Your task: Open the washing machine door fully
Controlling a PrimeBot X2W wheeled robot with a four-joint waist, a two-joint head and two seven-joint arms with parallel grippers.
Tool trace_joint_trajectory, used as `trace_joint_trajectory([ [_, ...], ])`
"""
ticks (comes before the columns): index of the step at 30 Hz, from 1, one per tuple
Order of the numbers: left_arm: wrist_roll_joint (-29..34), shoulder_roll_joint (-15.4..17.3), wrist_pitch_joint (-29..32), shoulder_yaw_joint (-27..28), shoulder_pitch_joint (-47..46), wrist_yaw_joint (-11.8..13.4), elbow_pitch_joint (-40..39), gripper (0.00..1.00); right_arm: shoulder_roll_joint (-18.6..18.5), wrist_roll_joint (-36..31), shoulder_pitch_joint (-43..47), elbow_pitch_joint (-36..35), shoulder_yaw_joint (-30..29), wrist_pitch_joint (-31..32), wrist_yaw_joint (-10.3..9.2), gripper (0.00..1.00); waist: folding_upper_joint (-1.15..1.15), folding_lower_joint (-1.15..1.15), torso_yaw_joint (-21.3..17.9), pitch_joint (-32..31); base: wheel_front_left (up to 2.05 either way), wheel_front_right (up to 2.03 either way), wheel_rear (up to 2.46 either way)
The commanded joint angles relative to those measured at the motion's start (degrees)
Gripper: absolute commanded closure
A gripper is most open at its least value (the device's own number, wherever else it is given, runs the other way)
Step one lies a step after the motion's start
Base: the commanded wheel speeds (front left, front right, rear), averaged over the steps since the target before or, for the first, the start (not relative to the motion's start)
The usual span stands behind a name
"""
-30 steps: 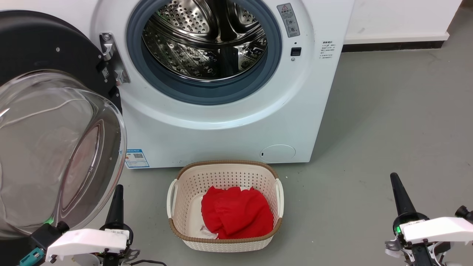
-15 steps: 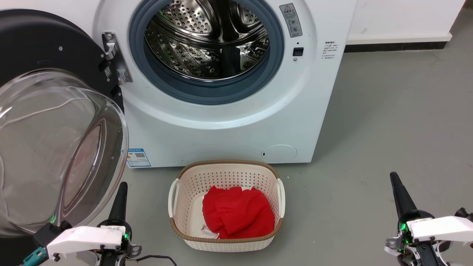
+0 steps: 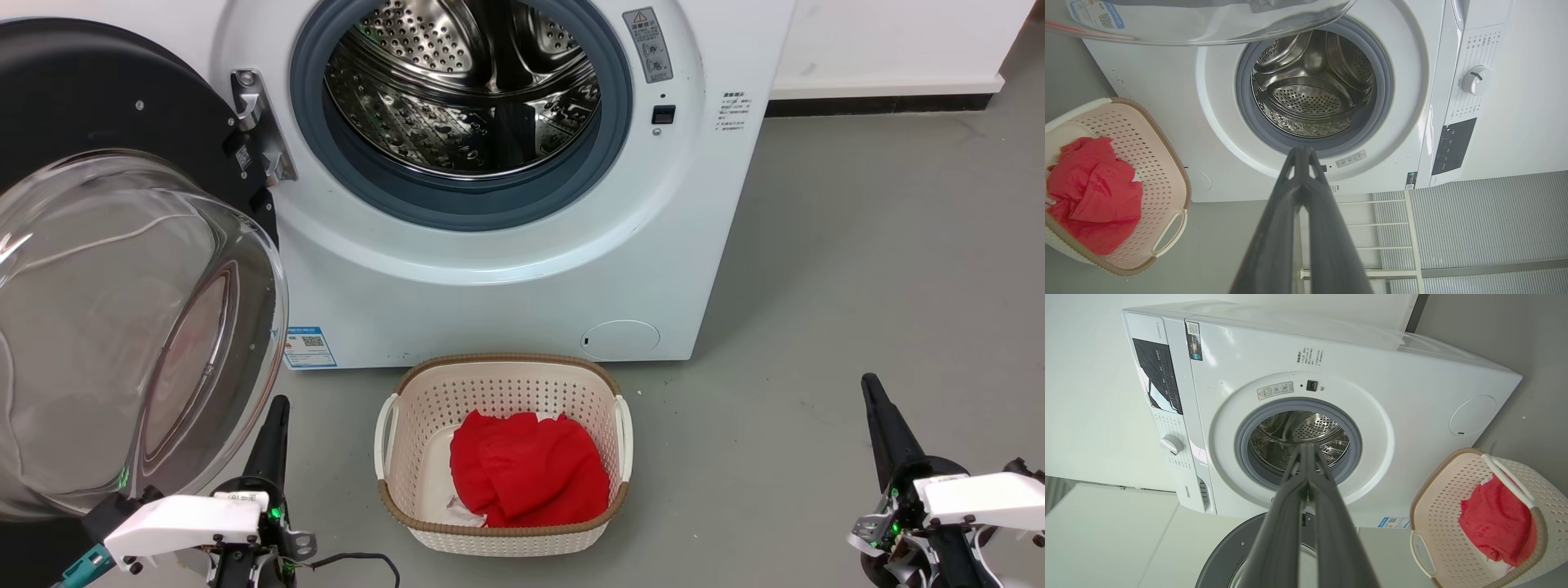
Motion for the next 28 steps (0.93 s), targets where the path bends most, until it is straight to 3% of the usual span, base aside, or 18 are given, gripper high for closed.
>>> trace_joint_trajectory([
  [1, -1.2, 0.0, 0.4, 0.0, -0.9, -0.4, 0.1, 1.0, -0.2, 1.3, -1.0, 0.0, -0.2, 0.3, -0.01, 1.0, 0.0, 0.0, 0.0, 0.0, 0.0, 0.0, 0.0],
  [22, -9.7, -0.1, 2.5, -0.1, -1.7, -0.5, 1.3, 1.0, 0.0, 9.5, -1.7, 1.1, -0.8, 2.4, -0.02, 1.0, 0.0, 0.0, 0.5, 0.0, 0.0, 0.0, 0.0],
  [28, -9.7, -0.1, 2.5, -0.2, -1.7, -0.5, 1.2, 1.0, 0.1, 9.4, -1.7, 1.1, -0.9, 2.4, -0.02, 1.0, 0.0, 0.0, 0.5, 0.0, 0.0, 0.0, 0.0],
])
